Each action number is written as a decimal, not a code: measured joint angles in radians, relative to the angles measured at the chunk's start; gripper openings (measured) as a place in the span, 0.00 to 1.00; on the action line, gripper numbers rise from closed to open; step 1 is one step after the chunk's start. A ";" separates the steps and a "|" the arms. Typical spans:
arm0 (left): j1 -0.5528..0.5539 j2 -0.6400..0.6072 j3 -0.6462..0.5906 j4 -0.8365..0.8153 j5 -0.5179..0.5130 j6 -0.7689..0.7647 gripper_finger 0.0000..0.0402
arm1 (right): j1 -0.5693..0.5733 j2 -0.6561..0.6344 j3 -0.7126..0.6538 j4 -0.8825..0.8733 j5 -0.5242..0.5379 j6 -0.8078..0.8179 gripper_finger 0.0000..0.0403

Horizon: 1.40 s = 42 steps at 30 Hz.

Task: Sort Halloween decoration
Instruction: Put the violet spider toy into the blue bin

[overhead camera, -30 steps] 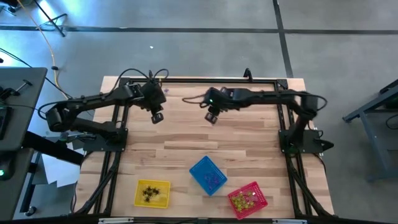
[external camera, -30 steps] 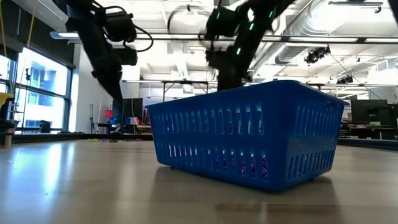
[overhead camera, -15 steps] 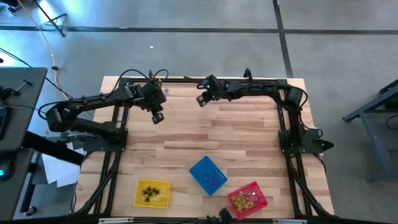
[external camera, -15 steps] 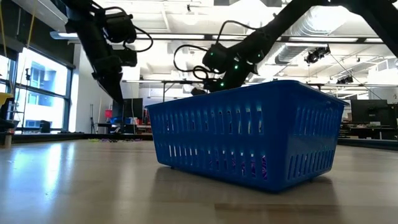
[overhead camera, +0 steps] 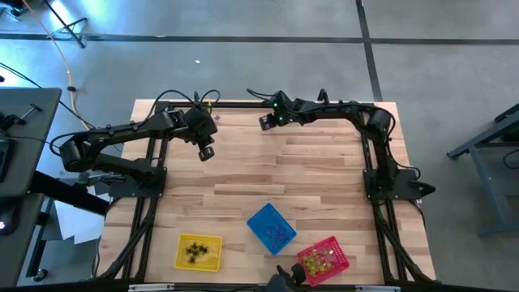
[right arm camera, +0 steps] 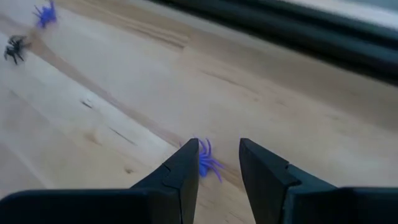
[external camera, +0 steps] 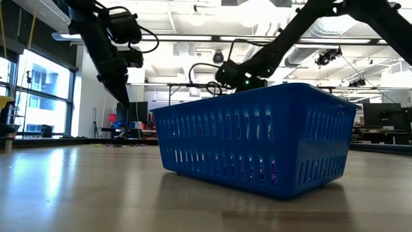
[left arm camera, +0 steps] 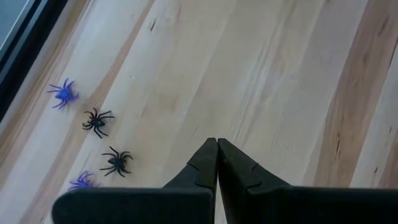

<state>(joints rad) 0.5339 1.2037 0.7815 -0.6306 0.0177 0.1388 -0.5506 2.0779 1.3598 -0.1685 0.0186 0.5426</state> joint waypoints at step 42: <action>0.000 0.000 0.000 0.001 0.001 -0.007 0.00 | -0.006 0.018 0.000 0.042 -0.151 -0.025 0.12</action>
<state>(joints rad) 0.5343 1.2037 0.7815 -0.6300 0.0185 0.1322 -0.5568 2.0956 1.3602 -0.1264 -0.1320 0.5175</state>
